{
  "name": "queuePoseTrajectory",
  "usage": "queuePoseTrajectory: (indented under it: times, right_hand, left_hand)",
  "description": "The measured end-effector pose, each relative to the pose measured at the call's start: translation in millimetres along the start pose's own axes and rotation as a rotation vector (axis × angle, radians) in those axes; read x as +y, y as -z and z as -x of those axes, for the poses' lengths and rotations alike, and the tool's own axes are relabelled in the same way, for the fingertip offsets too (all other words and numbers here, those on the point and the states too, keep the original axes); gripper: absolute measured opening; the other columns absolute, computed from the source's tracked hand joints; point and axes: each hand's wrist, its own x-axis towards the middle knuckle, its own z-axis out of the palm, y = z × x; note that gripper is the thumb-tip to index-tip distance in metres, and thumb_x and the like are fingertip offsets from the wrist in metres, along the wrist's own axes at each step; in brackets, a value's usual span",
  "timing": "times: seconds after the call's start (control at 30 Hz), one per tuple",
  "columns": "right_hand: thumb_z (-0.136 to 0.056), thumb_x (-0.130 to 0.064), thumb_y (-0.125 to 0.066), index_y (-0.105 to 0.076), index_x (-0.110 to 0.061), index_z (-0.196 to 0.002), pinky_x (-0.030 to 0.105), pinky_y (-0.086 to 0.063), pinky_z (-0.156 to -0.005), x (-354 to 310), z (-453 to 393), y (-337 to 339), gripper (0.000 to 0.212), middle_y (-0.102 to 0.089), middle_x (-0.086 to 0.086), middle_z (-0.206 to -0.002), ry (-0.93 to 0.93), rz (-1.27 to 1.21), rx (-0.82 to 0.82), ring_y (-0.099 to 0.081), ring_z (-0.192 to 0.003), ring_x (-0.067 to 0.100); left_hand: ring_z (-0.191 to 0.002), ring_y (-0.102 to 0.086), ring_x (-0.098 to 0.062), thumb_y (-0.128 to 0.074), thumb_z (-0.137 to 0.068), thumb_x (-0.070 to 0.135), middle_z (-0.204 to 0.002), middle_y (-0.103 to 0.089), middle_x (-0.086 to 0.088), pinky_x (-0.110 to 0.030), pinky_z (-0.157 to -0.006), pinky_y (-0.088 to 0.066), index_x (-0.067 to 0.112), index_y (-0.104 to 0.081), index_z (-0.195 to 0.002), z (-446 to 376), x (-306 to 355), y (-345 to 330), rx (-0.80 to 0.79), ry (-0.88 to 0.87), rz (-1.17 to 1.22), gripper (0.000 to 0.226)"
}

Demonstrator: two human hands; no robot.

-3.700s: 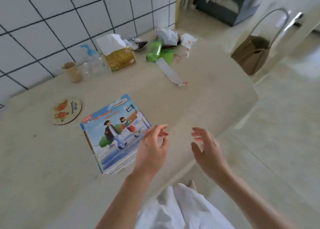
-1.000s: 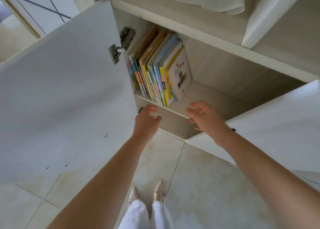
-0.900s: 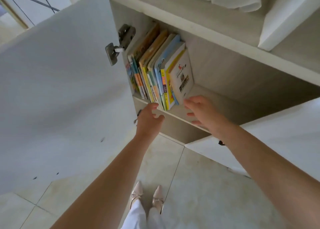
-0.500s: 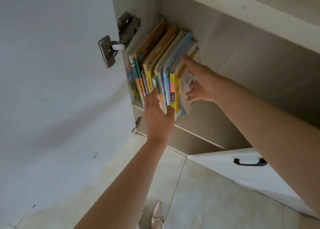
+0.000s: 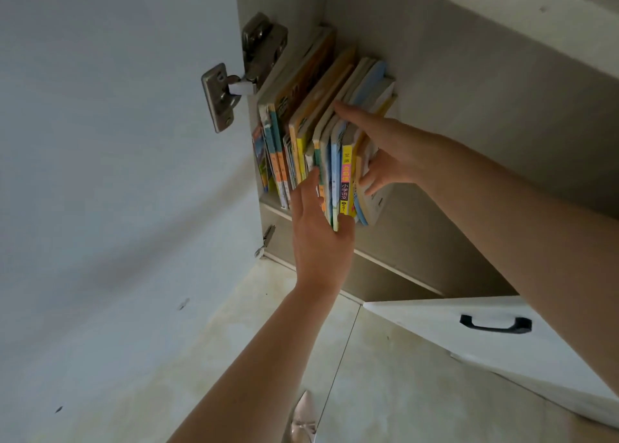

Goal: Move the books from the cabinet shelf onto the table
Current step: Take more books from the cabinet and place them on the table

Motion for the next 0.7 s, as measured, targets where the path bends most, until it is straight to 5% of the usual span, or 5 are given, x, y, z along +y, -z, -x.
queuePoseTrajectory:
  times: [0.1,0.27,0.5,0.7]
  right_hand:
    - [-0.077,-0.065,-0.064,-0.021,-0.028,-0.150,0.068,-0.031,-0.106,7.5,-3.4,7.9,0.093,-0.029,0.030,-0.150,0.010,-0.017,-0.027,-0.040,-0.128,0.055]
    - [-0.073,-0.060,-0.069,-0.018,-0.033,-0.150,0.070,-0.032,-0.104,18.4,-2.8,25.2,0.097,-0.027,0.033,-0.149,0.009,-0.095,-0.048,-0.044,-0.126,0.054]
    - [-0.085,-0.045,-0.059,-0.048,-0.020,-0.102,0.066,-0.036,-0.103,22.6,-2.1,40.3,0.032,-0.056,0.026,-0.119,0.024,-0.071,-0.095,-0.055,-0.115,0.047]
    - [-0.082,-0.045,-0.061,-0.040,-0.019,-0.138,0.064,-0.043,-0.097,30.2,-2.0,47.7,0.065,-0.052,0.025,-0.129,0.046,-0.122,-0.108,-0.058,-0.112,0.045]
  left_hand:
    - [-0.135,-0.040,-0.017,-0.060,-0.088,0.006,-0.147,-0.037,-0.003,-0.012,-0.090,-0.040,0.019,-0.030,-0.147,2.5,0.2,-4.7,0.015,0.021,-0.016,0.068]
    - [-0.134,-0.041,-0.021,-0.064,-0.085,0.005,-0.146,-0.038,-0.005,-0.018,-0.091,-0.043,0.017,-0.036,-0.142,7.3,-4.0,-8.8,0.017,-0.004,-0.053,0.064]
    - [-0.139,-0.033,-0.018,-0.065,-0.082,0.000,-0.150,-0.032,-0.002,-0.031,-0.098,-0.047,0.017,-0.032,-0.145,9.6,-9.2,-15.1,0.033,0.024,-0.013,0.073]
    - [-0.141,-0.021,-0.007,-0.063,-0.081,-0.002,-0.151,-0.026,0.008,-0.049,-0.102,-0.048,0.018,-0.030,-0.147,6.3,-12.3,-20.2,0.086,0.019,0.027,0.077]
